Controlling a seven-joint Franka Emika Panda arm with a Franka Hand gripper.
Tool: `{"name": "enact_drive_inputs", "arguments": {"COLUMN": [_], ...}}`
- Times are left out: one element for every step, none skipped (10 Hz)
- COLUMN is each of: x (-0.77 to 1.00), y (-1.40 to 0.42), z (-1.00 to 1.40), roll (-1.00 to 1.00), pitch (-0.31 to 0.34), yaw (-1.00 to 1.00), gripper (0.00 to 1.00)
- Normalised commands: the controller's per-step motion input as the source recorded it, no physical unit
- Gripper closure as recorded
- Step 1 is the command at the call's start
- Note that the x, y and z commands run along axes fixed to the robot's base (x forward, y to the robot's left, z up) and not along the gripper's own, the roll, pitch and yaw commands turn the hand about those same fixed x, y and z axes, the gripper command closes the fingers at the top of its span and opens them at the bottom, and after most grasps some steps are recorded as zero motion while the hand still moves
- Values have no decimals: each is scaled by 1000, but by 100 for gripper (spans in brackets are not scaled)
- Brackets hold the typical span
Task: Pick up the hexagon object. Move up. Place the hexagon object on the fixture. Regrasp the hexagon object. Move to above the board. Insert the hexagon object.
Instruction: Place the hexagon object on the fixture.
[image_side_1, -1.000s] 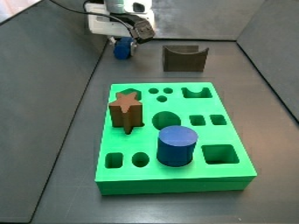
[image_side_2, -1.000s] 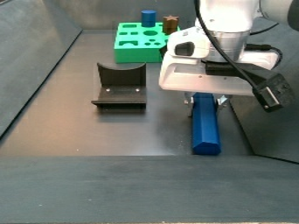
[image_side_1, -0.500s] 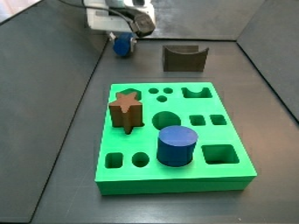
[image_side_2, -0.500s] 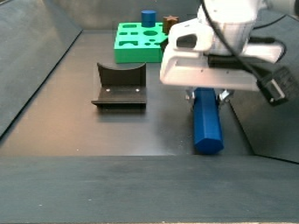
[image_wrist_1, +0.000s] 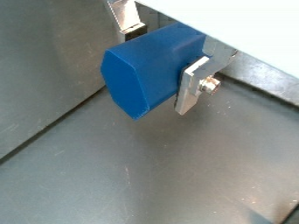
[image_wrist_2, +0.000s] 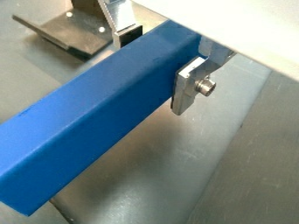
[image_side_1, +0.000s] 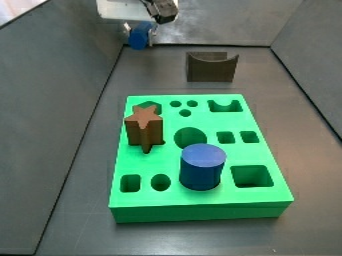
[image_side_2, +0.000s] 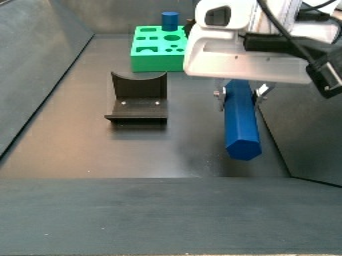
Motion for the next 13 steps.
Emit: {"name": "enact_drive_inputs", "arguments": {"x": [-7, -9, -16, -21, -28, -29, -36, -36, -30, -24, -18, -12, -7], "y": [3, 3, 5, 7, 6, 5, 6, 3, 2, 4, 3, 2, 2], "z": [1000, 1000, 1000, 1000, 1000, 1000, 1000, 1000, 876, 746, 613, 433, 294], "roll": [18, 25, 47, 64, 80, 87, 100, 110, 109, 112, 112, 101, 89], "pitch": [28, 34, 38, 44, 50, 51, 59, 62, 64, 67, 75, 81, 80], "yaw": [3, -3, -16, -24, -21, -16, -5, 5, 14, 19, 22, 23, 21], "gripper": [100, 100, 100, 100, 100, 100, 100, 100, 100, 100, 100, 100, 100]}}
